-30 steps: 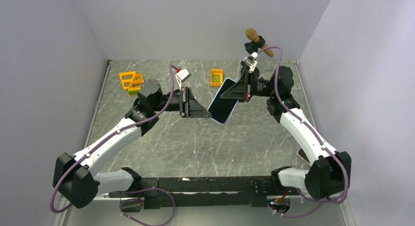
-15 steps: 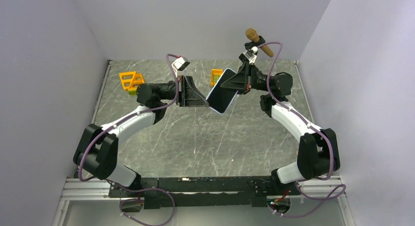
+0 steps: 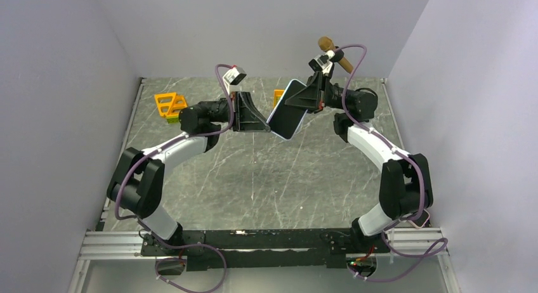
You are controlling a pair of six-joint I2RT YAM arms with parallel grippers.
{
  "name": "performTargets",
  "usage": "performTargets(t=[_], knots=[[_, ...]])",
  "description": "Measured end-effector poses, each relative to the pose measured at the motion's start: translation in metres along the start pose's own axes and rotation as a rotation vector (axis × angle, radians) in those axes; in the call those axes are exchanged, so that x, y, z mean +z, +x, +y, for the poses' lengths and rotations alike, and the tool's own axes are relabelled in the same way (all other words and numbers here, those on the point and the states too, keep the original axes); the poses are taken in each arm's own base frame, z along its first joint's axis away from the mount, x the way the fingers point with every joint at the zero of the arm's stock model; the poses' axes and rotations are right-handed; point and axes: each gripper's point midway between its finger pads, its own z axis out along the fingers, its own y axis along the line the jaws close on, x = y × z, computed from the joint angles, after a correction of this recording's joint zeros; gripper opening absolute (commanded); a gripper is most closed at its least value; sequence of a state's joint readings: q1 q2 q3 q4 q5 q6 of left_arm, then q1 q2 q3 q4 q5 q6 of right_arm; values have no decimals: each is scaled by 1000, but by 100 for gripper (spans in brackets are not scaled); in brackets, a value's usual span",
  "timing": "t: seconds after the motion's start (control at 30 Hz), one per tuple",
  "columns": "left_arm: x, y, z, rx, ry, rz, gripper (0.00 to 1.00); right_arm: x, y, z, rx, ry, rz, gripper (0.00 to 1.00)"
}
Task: Take the phone out of the phone case
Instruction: Remove the phone case from the phone.
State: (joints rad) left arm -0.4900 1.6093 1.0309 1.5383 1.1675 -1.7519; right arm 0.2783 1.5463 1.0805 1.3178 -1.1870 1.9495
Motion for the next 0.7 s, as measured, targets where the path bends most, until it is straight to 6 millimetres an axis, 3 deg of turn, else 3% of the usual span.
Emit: performTargets(t=[0.4, 0.7], knots=[[0, 7, 0, 29, -1, 97, 0, 17, -5, -2, -9, -49, 21, 0], [-8, 10, 9, 173, -35, 103, 0, 33, -5, 3, 31, -84, 18, 0]])
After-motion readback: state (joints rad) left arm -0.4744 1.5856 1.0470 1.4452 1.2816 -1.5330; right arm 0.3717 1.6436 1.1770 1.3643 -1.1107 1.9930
